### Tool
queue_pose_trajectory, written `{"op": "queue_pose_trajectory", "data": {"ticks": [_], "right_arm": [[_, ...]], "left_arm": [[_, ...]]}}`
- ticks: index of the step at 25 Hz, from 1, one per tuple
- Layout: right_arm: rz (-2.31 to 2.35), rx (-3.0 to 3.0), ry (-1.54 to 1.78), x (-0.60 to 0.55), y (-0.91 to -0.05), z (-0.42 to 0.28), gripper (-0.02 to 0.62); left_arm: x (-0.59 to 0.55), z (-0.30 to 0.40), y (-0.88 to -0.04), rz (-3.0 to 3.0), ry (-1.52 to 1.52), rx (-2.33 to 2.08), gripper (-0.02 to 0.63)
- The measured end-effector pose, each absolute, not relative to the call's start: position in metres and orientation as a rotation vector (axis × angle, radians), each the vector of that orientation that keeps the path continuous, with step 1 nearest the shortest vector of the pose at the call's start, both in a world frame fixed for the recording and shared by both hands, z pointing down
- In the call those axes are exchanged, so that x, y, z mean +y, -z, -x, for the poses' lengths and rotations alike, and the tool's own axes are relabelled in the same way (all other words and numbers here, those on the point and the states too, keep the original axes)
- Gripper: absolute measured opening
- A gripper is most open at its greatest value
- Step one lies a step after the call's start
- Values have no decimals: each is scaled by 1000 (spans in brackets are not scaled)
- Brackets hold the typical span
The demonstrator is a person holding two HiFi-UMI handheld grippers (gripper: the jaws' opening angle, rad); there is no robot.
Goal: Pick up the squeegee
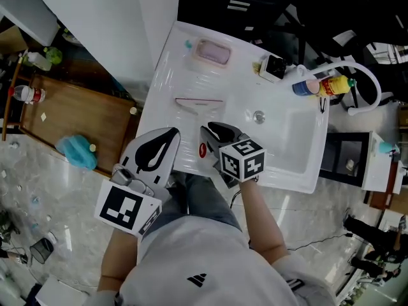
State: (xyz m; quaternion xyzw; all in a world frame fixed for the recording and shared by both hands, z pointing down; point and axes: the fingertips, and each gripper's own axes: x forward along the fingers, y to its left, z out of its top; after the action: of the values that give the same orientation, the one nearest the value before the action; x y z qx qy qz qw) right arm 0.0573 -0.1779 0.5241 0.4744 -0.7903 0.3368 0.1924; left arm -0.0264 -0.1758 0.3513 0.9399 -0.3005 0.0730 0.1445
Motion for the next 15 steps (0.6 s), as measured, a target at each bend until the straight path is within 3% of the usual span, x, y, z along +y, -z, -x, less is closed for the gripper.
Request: {"op": "queue_pose_trajectory", "data": {"ticks": [15], "right_arm": [[-1267, -2194, -1120, -180, -547, -54, 121]], "left_arm": [[-182, 29, -359, -2683, -224, -897, 9]]}}
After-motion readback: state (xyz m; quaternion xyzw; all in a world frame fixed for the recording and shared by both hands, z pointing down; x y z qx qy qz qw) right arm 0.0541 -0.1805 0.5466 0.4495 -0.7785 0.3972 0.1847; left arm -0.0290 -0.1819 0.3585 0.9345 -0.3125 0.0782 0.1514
